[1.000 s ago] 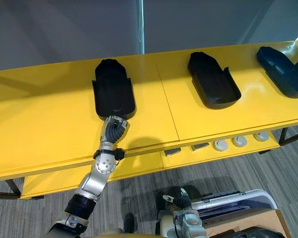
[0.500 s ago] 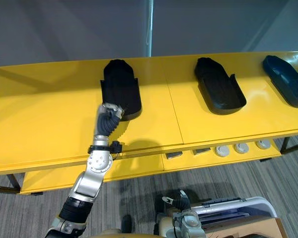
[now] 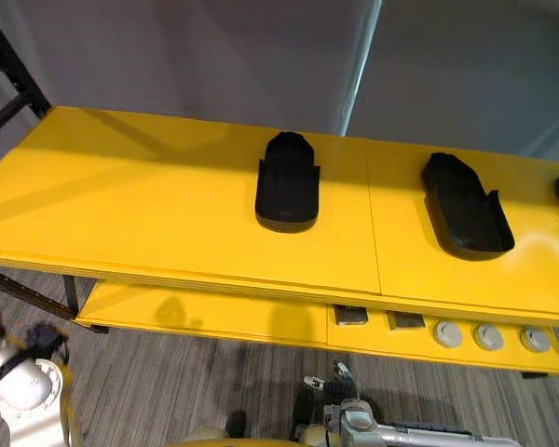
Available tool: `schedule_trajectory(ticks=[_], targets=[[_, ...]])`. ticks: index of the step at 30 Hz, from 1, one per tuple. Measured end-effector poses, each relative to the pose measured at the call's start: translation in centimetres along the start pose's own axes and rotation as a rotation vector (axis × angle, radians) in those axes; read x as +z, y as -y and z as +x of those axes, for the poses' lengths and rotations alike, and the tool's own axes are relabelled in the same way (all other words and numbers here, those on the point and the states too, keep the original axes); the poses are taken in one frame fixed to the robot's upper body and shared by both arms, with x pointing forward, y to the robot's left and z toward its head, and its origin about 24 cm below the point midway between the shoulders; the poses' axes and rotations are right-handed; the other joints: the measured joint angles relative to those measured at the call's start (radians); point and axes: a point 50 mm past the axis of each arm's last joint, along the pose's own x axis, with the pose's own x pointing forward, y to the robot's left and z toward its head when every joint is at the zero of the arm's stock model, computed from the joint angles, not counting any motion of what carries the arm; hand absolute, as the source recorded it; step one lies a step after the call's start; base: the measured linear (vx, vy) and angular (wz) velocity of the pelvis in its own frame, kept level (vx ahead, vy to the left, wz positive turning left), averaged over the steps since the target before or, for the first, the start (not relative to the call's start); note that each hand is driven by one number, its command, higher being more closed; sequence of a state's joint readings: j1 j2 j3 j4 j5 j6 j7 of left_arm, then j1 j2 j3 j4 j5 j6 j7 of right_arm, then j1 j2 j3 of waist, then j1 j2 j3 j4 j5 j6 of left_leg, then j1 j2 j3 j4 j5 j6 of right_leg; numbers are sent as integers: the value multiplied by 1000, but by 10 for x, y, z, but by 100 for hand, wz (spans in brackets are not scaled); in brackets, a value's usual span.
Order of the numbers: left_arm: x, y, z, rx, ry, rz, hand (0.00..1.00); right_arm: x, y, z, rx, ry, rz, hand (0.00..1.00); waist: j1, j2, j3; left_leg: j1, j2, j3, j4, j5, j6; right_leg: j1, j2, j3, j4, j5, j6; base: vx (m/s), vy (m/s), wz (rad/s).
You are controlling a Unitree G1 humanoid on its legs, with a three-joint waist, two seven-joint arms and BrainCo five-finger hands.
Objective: Walk over and take plastic housings, then place them on the shelf
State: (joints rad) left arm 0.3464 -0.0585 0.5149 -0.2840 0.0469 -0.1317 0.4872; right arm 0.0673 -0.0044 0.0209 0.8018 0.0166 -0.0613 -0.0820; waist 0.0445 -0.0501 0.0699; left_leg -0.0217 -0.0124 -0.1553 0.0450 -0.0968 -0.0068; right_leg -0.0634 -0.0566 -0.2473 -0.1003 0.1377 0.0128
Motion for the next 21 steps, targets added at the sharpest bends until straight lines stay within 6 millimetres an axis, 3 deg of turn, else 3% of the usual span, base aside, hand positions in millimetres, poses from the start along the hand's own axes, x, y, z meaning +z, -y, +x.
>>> schedule_trajectory(ticks=[1, 3, 6, 8, 11, 13, 18, 21], targets=[[-12, -1, -3, -5, -57, 23, 0, 2, -1, 0, 4, 9, -7, 0, 4, 1, -1, 0, 3, 13, 5, -2, 3, 3, 0, -1, 0, -2, -1, 0, 0, 0], [-57, -6, -17, -47, -275, 102, 0, 9, -5, 1, 31, 38, -33, 0, 5, 8, -6, 0, 16, 42, 26, -10, 3, 6, 0, -9, 22, -19, -5, 7, 12, 7], [-124, -5, -60, -187, -617, 225, 0, 15, -14, 0, 76, 62, -45, 0, 0, 12, -5, 3, 36, 77, 65, -29, -7, -6, 1, -19, 97, -73, -6, 0, 0, 0], [-144, 3, -84, -302, -732, 257, 0, 15, -14, -1, 76, 65, -41, 0, -2, 7, -9, 6, 39, 79, 63, -29, -10, -6, 1, -19, 102, -73, -6, 40, 3, 0], [-159, 22, -115, -493, -825, 307, 0, 16, -11, 0, 60, 65, -27, 0, -2, 10, -8, 15, 42, 86, 56, -26, -14, -5, 3, -7, 100, -73, -6, 36, 6, -7], [-163, 34, -124, -579, -844, 330, 0, 14, -7, 0, 43, 55, -20, 0, -4, 16, -9, 22, 44, 95, 50, -27, -16, -3, 6, 2, 96, -73, -6, 28, 4, -14], [-165, 55, -123, -699, -807, 390, 0, -2, 4, 1, 0, -14, 0, 0, -9, 43, -12, 39, 44, 107, 23, -21, -27, 9, 13, 22, 56, -49, -4, 23, 4, -11], [-164, 60, -117, -744, -760, 428, 0, -2, 3, 2, 0, -18, 3, 0, -29, 47, -10, 42, 44, 116, 22, -21, -27, 11, 19, 33, 26, -31, -5, 36, 0, -13]])
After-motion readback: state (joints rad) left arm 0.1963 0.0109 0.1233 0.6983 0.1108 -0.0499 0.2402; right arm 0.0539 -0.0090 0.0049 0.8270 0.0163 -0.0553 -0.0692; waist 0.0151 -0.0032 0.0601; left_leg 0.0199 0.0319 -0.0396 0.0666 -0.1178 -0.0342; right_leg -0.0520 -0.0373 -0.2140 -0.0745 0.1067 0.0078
